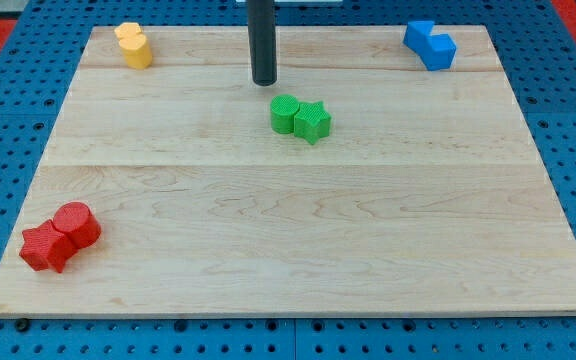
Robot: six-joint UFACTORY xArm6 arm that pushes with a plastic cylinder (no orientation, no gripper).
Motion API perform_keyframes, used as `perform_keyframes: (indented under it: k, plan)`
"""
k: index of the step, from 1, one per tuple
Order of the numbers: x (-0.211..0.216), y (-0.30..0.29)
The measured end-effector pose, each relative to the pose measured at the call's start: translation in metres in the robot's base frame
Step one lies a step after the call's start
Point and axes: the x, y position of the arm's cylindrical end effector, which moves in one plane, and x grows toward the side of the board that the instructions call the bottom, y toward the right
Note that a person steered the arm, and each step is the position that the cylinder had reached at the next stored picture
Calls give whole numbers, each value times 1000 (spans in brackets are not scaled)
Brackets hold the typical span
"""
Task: Nudge the green circle and the green star down and right a bit
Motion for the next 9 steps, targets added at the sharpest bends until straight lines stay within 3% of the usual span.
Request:
perform_keyframes:
  k: [3, 9]
  plan:
    - [34, 3]
    - [55, 12]
